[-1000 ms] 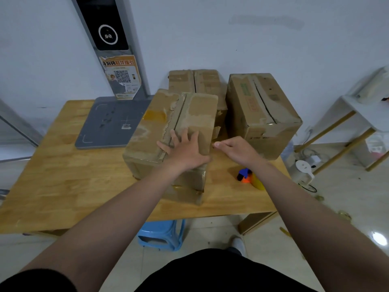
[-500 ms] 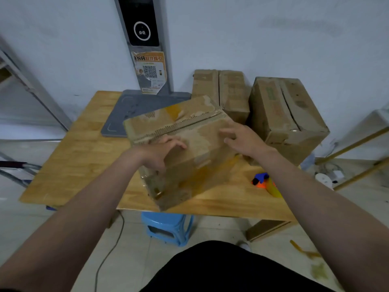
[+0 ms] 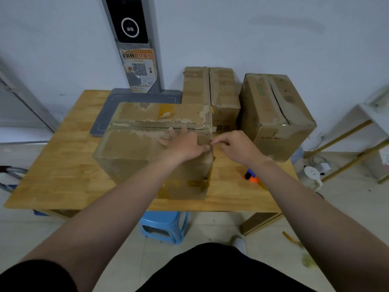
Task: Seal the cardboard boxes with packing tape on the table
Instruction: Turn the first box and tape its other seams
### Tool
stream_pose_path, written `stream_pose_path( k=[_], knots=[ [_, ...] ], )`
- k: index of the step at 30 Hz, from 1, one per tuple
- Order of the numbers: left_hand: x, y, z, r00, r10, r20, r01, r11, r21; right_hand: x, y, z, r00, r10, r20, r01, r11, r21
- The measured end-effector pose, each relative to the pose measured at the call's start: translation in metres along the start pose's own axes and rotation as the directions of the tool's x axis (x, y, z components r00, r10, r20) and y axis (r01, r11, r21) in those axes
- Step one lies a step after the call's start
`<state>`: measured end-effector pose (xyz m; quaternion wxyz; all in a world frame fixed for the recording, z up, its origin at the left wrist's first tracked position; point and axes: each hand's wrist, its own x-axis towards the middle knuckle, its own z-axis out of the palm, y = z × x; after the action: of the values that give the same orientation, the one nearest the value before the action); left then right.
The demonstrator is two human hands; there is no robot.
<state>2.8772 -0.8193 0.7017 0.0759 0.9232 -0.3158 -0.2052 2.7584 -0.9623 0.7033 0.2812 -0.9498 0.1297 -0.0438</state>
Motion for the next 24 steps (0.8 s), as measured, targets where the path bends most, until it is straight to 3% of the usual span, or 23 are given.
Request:
stream_pose_path(
  k=[5, 11, 16, 19, 24],
  knots=[
    [-0.002, 0.031, 0.015, 0.996, -0.089, 0.011, 0.088, 0.996, 0.023, 0.002, 0.016, -0.004, 0.993, 0.073, -0.097, -0.076, 0.996, -0.036],
    [-0.013, 0.026, 0.009, 0.995, 0.025, 0.091, -0.033, 0.996, 0.088, 0.009, 0.009, -0.014, 0.985, 0.044, -0.164, -0.047, 0.999, -0.012],
    [-0.031, 0.004, 0.005, 0.931, 0.27, 0.245, -0.31, 0.94, 0.144, 0.02, -0.003, -0.01, 0.999, 0.004, -0.042, -0.01, 0.989, -0.148],
    [-0.032, -0.021, -0.001, 0.859, 0.414, 0.301, -0.462, 0.88, 0.109, 0.018, 0.0, -0.002, 0.99, 0.111, 0.088, -0.091, 0.975, -0.204],
    [-0.018, -0.05, -0.023, 0.8, 0.478, 0.364, -0.531, 0.845, 0.057, 0.006, -0.004, 0.01, 0.956, 0.232, 0.178, -0.162, 0.927, -0.338]
  ],
)
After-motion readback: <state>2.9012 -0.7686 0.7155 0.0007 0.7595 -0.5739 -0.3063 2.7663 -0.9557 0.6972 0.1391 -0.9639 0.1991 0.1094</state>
